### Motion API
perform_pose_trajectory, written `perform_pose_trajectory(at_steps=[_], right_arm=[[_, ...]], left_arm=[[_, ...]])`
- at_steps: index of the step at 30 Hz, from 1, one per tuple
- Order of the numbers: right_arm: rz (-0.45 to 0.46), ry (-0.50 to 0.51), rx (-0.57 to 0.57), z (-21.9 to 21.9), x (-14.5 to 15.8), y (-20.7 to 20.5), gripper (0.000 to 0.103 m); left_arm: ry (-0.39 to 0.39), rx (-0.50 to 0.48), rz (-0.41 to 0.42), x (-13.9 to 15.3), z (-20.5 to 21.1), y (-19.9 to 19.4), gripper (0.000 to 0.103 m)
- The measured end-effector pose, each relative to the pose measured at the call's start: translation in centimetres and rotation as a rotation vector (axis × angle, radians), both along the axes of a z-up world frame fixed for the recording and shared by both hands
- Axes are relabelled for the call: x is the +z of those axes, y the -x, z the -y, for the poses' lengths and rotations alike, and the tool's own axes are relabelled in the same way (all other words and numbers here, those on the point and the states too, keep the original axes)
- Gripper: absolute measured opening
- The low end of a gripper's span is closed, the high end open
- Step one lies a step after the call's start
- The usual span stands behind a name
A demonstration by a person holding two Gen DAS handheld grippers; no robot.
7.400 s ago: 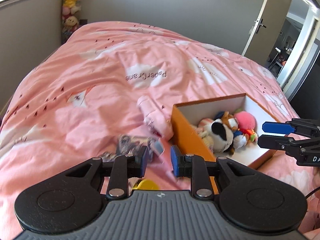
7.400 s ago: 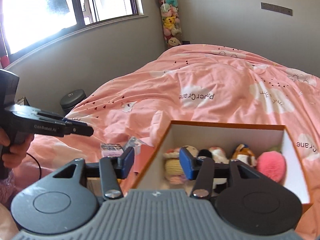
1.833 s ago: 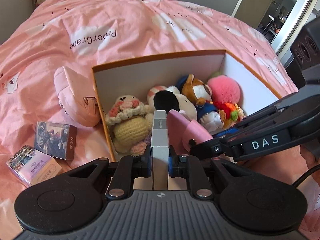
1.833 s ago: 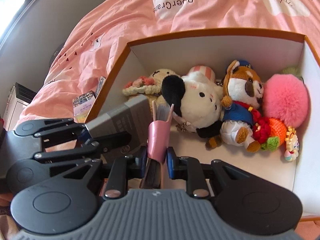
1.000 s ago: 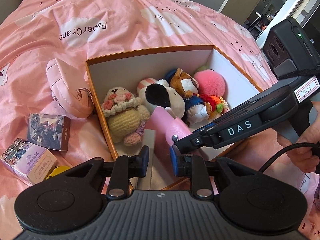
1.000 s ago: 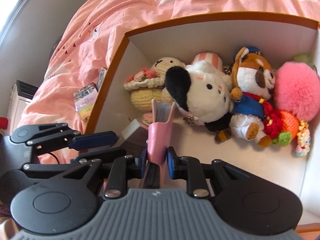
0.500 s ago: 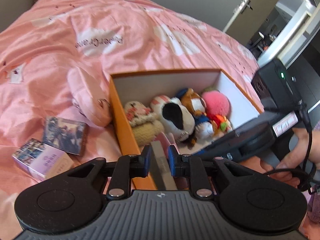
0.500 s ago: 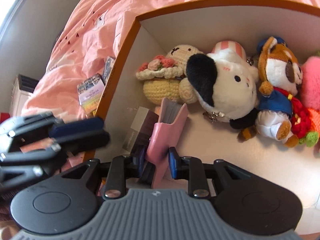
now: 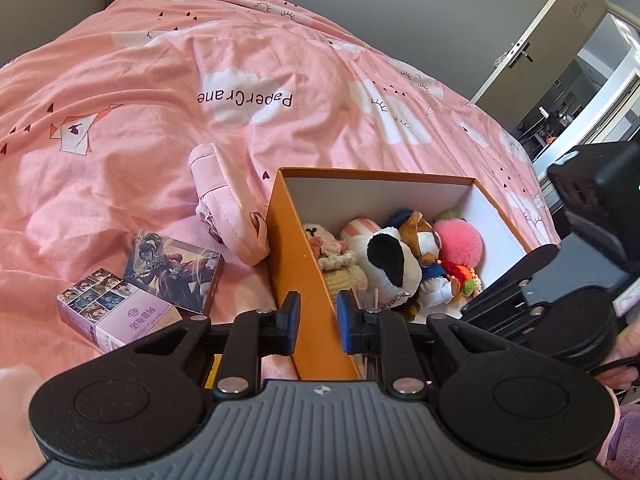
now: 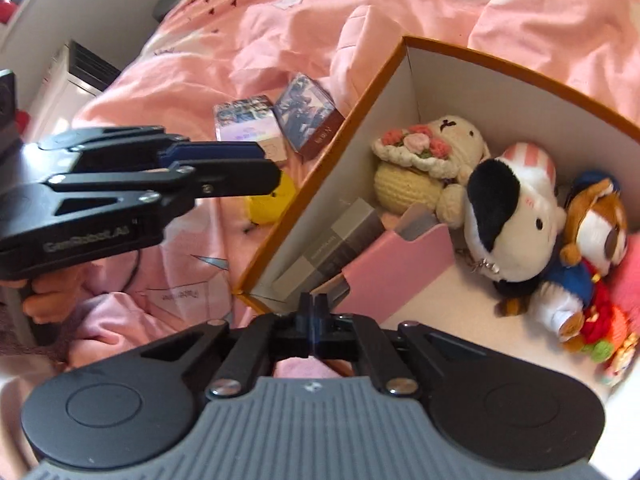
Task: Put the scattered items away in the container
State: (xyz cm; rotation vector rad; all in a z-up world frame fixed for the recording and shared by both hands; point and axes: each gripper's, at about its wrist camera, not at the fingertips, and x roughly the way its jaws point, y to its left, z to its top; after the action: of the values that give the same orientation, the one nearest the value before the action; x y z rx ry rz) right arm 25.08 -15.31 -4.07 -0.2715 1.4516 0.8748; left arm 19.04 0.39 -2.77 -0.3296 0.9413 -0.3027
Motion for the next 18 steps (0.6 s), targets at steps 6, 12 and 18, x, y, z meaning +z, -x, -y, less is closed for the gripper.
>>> perform_pose_trajectory(at_steps=[6, 12, 18], right_arm=[[0.011, -0.018, -0.161, 2.0, 0.4, -2.1, 0.032], [-0.018, -0.04, -0.402, 4.2, -0.4, -4.4, 0.053], [0.001, -0.012, -0.454, 3.0, -2.5, -5.2, 0.052]], left_arm=[[0.02, 0.013, -0.002, -0.3, -0.9, 0.4, 0.022], [0.033, 0.01, -0.015, -1.0, -0.7, 0.1, 0.022], [0.024, 0.013, -0.027, -1.4, -1.0, 0.1, 0.022]])
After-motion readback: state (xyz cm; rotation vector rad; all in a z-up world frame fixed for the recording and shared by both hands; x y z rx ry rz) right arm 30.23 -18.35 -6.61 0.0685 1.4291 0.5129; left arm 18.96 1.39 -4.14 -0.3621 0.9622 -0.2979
